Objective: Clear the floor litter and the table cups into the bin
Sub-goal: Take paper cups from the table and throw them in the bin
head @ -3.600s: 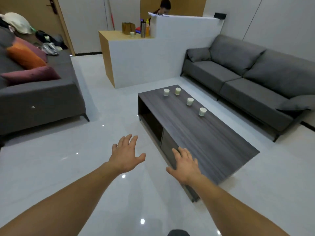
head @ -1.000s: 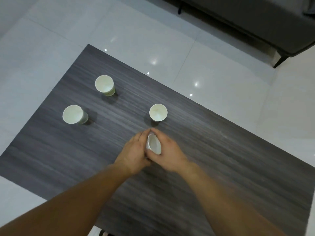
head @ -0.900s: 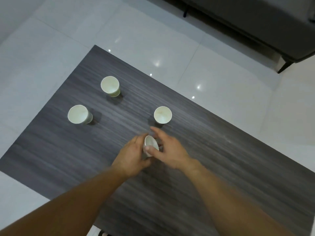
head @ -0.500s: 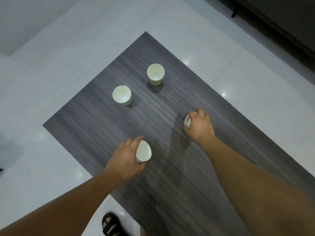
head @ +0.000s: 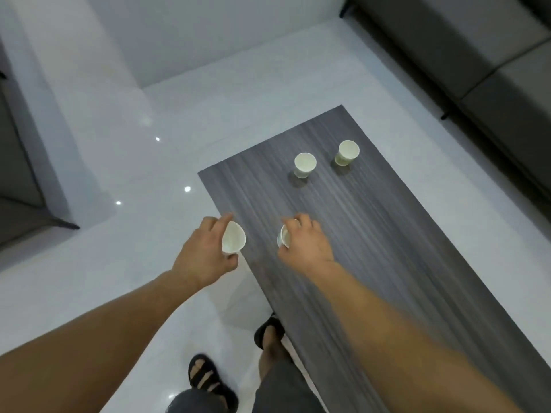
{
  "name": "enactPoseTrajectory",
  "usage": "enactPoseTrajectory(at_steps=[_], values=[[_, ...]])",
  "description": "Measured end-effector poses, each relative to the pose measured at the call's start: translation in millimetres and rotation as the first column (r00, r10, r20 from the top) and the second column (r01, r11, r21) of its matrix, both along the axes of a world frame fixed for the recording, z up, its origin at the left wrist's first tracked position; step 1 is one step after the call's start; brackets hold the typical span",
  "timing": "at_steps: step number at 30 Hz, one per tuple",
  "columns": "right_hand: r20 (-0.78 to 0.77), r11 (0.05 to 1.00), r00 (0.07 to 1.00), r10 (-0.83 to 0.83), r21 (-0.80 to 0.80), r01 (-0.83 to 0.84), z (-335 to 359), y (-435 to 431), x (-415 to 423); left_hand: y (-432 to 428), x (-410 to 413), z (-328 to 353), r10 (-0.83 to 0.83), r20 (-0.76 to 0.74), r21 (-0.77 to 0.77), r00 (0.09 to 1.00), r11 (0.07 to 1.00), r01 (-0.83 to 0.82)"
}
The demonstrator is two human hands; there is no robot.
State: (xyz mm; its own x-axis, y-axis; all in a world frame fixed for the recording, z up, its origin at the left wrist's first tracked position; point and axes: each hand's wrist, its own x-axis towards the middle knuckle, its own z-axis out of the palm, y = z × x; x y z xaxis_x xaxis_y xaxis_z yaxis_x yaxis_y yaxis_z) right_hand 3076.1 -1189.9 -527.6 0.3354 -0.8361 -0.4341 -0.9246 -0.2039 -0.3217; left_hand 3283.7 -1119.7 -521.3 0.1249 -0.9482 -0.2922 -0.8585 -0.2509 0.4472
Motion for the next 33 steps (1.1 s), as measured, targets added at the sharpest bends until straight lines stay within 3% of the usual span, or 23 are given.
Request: enactPoseTrajectory(at_steps=[7,12,18,26,33], values=[[-0.024,0.965,0.967,0.254,-0.065,-0.255,93,90,93,151,80,80,0.343,-0.039,-0.087,0.939,0.935,-0.345],[-0.029,0.853,0.861,0.509,-0.121,-0.508,136,142,161,231,119,123,0.561,-0.035,-0.176,0.827,0.811,-0.557],[-0.045,0.598,0.621,0.783,-0.224,-0.770,170,195,211,325,116,152,0.794,0.006,-0.190,0.608,0.597,-0.779],[-0.045,0.246,0.261,0.964,-0.217,-0.945,182,282,199,441,2,171,0.957,0.014,-0.116,0.290,0.290,-0.950],[-0.022,-0.136,-0.135,0.991,-0.181,-0.974,179,426,161,584,-119,188,0.991,0.044,-0.109,-0.124,-0.119,-0.987]])
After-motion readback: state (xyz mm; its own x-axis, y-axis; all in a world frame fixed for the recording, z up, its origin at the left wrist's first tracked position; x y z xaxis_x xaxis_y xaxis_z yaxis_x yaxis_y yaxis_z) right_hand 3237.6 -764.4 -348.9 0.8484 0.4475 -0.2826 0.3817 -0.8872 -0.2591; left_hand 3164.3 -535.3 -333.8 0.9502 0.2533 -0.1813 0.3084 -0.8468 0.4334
